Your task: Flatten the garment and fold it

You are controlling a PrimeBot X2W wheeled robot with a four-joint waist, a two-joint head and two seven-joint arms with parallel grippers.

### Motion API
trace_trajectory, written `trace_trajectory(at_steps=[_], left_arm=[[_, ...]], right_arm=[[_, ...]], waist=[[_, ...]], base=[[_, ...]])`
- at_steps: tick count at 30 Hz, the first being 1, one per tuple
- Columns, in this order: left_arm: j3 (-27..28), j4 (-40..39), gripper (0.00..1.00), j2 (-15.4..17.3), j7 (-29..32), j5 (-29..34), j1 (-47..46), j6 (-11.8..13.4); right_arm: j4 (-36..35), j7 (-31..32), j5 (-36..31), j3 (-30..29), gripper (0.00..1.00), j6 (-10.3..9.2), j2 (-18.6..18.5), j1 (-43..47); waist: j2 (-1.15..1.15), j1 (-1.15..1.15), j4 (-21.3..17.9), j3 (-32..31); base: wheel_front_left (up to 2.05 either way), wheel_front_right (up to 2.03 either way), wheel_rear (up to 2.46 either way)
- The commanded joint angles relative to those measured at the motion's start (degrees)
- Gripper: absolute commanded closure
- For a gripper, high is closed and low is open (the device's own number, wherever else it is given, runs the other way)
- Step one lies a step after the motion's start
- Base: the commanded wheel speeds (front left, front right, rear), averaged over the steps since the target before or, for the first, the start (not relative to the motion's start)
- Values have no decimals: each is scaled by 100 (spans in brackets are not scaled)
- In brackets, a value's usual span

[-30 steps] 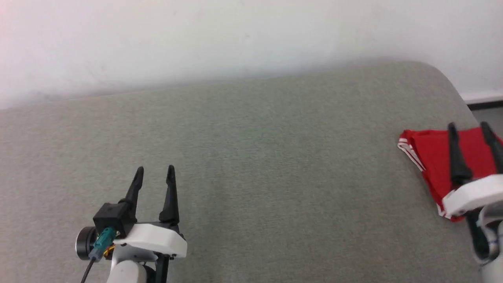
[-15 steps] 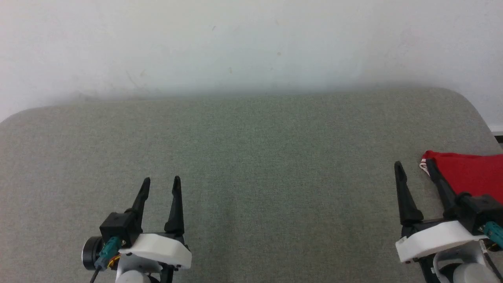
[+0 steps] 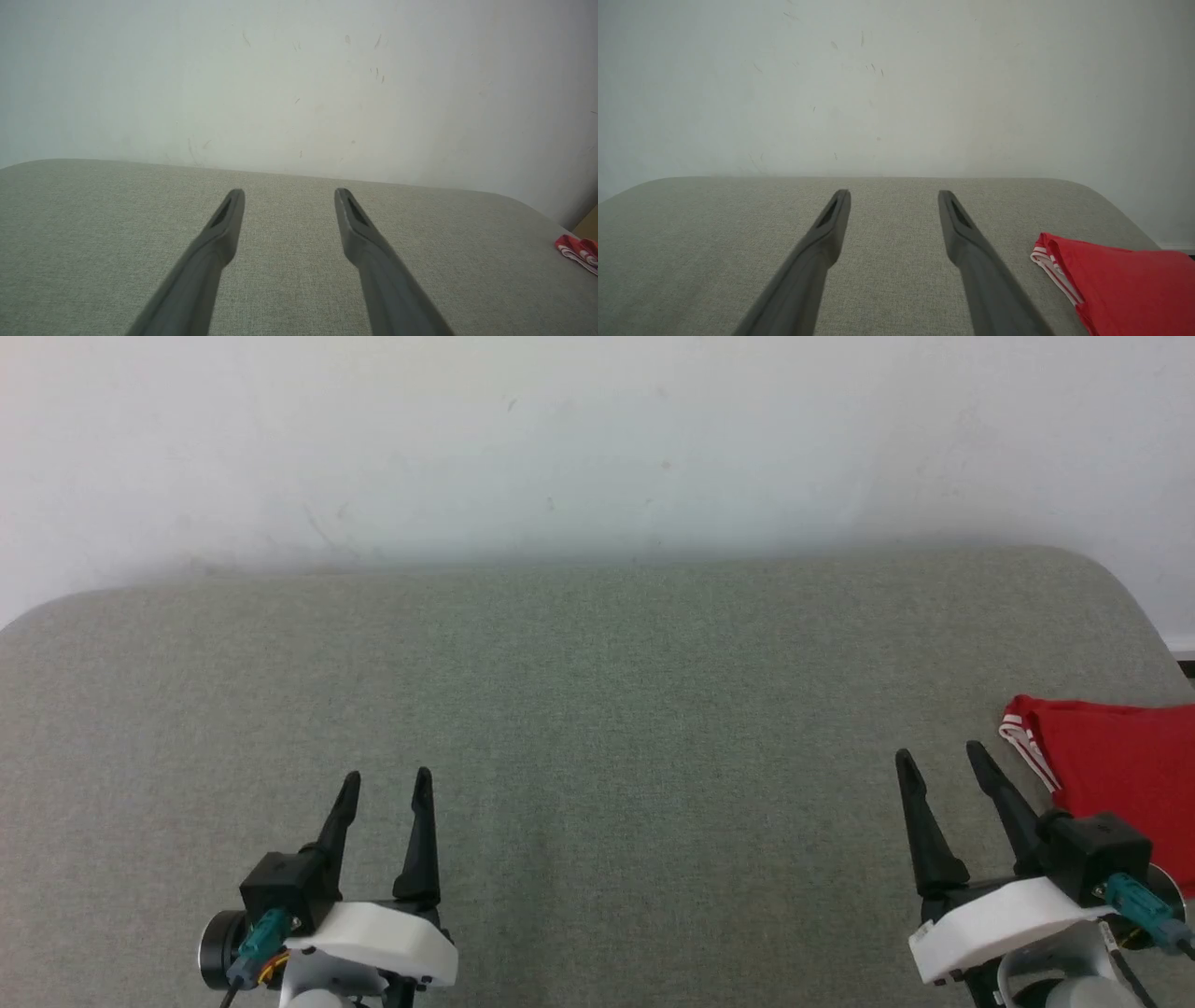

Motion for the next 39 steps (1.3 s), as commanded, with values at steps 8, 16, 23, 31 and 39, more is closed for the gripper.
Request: trace_trajectory(at_steps=[8, 16, 23, 31, 39], left_arm=[[17, -1, 0, -29, -27, -85, 32, 12], [-3, 38, 100, 0, 10, -41, 0, 6], [-2, 37, 100, 0, 11, -40, 0, 6], [13, -14, 100, -2, 73, 12, 10, 8], [37, -91, 100, -4, 167, 90, 26, 11]], right_arm=[[56, -9, 51, 40, 0, -11, 24, 18], [56, 1, 49, 35, 100, 1, -5, 0], [56, 3, 48, 23, 100, 1, -7, 0], [46, 32, 10, 21, 100, 1, -5, -6], [31, 77, -48, 19, 100, 0, -3, -15]], waist=[[0, 0, 17, 21], [0, 0, 18, 26], [0, 0, 17, 27], [0, 0, 15, 29], [0, 0, 13, 33]], base=[[0, 0, 0], [0, 0, 0], [0, 0, 0], [0, 0, 0], [0, 0, 0]])
